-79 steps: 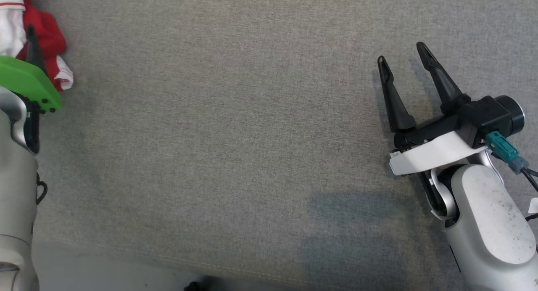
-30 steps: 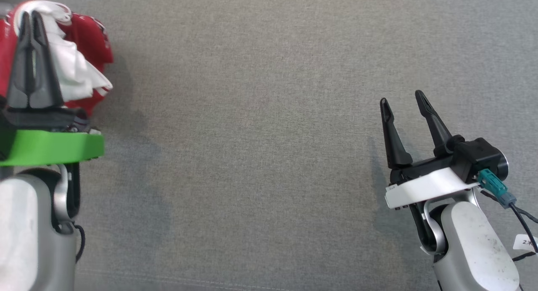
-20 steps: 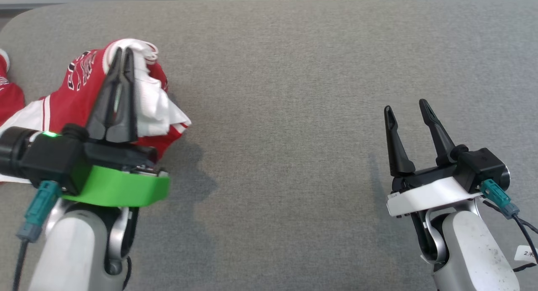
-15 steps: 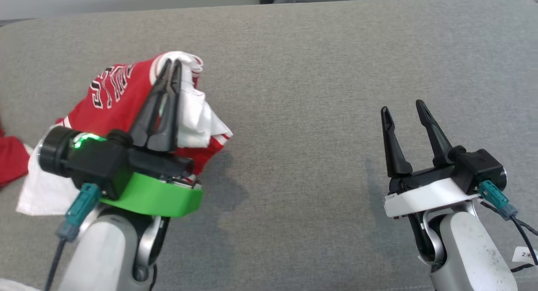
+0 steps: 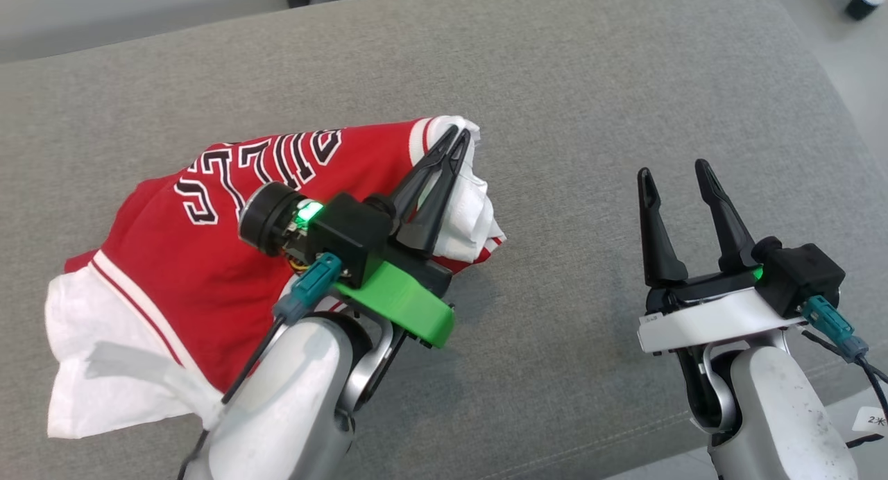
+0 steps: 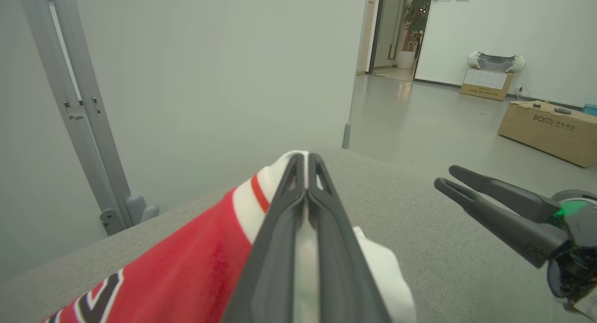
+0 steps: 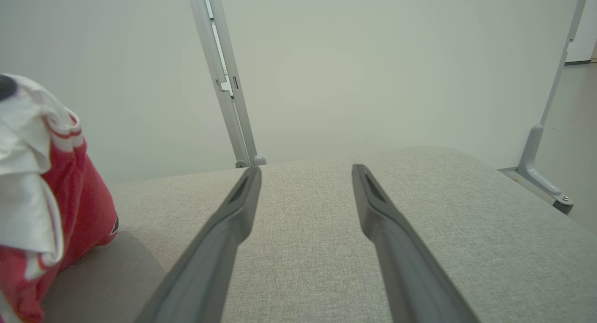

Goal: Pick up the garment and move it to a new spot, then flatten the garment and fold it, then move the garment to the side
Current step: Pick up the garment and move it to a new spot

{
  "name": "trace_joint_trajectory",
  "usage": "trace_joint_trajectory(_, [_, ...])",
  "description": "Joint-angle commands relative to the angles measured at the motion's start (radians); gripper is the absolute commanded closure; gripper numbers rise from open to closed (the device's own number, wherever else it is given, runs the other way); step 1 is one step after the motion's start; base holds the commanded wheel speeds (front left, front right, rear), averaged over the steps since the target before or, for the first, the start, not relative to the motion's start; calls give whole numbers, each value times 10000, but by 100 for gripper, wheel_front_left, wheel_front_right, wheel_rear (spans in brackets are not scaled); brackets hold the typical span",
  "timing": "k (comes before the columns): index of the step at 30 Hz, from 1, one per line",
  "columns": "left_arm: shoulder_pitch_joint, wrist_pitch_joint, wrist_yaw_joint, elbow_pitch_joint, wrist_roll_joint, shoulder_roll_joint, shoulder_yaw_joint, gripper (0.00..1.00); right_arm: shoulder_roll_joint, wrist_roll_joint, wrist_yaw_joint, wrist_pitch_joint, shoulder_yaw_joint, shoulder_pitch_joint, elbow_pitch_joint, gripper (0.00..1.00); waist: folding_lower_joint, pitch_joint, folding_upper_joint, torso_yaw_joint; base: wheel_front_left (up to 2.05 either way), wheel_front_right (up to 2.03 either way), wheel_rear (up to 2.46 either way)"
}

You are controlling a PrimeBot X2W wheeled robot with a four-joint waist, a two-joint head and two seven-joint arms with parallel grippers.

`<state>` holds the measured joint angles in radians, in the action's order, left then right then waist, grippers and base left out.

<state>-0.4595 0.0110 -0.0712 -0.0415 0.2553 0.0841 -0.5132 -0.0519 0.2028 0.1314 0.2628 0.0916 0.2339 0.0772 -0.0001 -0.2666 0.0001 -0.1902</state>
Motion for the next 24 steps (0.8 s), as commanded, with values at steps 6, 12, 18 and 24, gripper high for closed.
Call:
trace_joint_trajectory(6, [-626,-283,-123,1969,317,-197,-461,100,11,408,-13,55,89,221,-116,0,1,-976,-1,-959,0,0,0])
trace_joint_trajectory(12, [-1093,-1015,-154,3843,622,-298,-938,32,10,582,-13,56,140,294,-52,0,1,-1122,-1,-955,0,0,0])
trace_joint_trajectory(18, [-1325,-1978,174,4461,1026,-327,-1272,0,8,363,-13,57,97,247,84,0,1,-715,-1,-529,0,0,0])
trace_joint_trajectory(24, [-1121,-2424,829,4495,1250,-224,-755,0,0,-13,-13,57,11,68,181,0,1,-93,-1,41,0,0,0])
